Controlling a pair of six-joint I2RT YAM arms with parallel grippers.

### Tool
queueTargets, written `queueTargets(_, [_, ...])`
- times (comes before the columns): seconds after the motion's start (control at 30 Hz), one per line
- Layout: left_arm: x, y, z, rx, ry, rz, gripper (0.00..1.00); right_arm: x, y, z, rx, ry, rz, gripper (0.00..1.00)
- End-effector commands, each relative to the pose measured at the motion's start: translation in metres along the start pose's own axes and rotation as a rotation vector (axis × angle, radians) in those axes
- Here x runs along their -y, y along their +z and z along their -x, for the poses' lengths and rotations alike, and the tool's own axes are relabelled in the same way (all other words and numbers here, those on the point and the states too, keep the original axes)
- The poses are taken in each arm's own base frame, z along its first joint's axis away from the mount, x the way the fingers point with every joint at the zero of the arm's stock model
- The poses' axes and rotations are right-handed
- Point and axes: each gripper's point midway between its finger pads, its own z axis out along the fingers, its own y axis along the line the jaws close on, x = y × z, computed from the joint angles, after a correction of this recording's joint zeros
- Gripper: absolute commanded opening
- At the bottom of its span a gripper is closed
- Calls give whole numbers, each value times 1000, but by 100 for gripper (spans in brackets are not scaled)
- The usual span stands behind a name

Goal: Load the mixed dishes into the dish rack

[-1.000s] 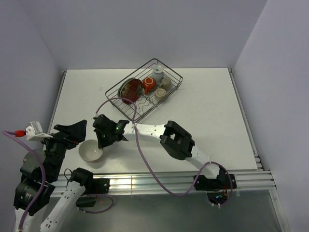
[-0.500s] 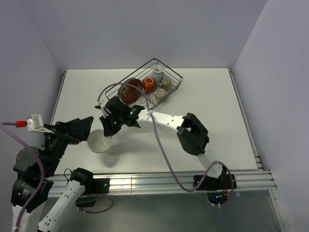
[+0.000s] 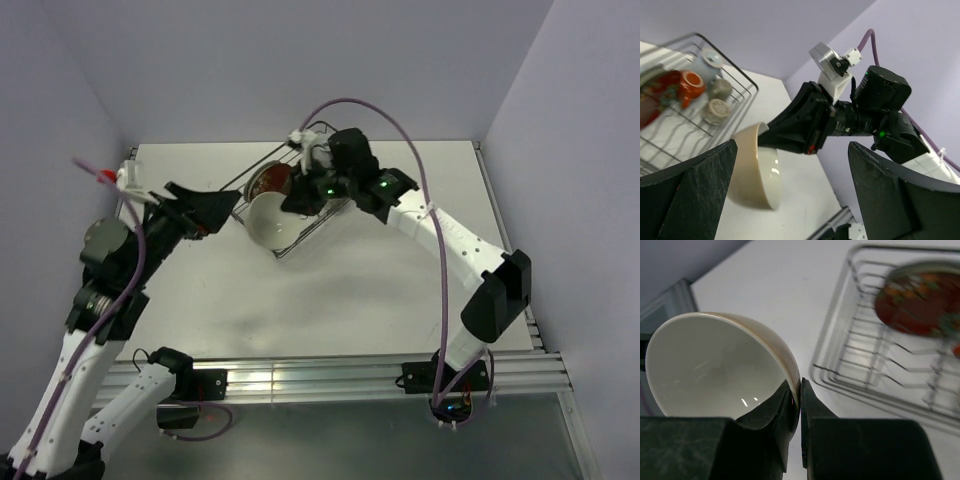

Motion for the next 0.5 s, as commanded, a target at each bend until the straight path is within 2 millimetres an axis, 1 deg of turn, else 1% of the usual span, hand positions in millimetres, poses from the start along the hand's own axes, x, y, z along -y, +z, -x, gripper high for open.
queueTargets(0.0, [21, 39, -10, -69, -138, -143, 99, 35, -38, 2, 54, 23, -85, 0])
queueTargets(0.03, [29, 49, -9, -76, -182, -186, 99, 43, -45, 0, 62, 35, -105, 0])
queueTargets(0.07, [30, 57, -15, -111, -209, -201, 99, 48, -53, 4, 85, 35, -119, 0])
queueTargets(0.1, [21, 74, -33, -193, -242, -194, 99, 65, -62, -4, 85, 65, -150, 0])
queueTargets(0.13, [23, 83, -35, -217, -259, -205, 99, 68, -67, -7, 89, 80, -146, 0])
queueTargets(0.17, [22, 90, -40, -247, -277, -206, 99, 70, -75, -3, 111, 74, -150, 0])
queueTargets(0.2, [10, 104, -53, -294, -292, -176, 99, 80, -81, -12, 108, 93, -164, 0])
queueTargets(0.23, [9, 111, -52, -300, -286, -169, 99, 83, -86, -13, 115, 99, -168, 0])
queueTargets(0.27, [3, 117, -57, -315, -291, -149, 99, 79, -90, -13, 125, 99, -136, 0])
queueTargets(0.3, [-5, 126, -66, -344, -305, -133, 99, 81, -91, -21, 118, 115, -120, 0])
queueTargets(0.33, [-6, 131, -69, -358, -317, -132, 99, 85, -98, -23, 129, 133, -114, 0])
queueTargets(0.37, [-16, 139, -79, -389, -333, -107, 99, 83, -101, -23, 140, 135, -85, 0])
queueTargets(0.4, [-19, 142, -84, -409, -343, -100, 99, 85, -101, -29, 137, 153, -81, 0])
queueTargets(0.47, [-17, 147, -94, -448, -358, -106, 99, 89, -105, -31, 149, 169, -85, 0])
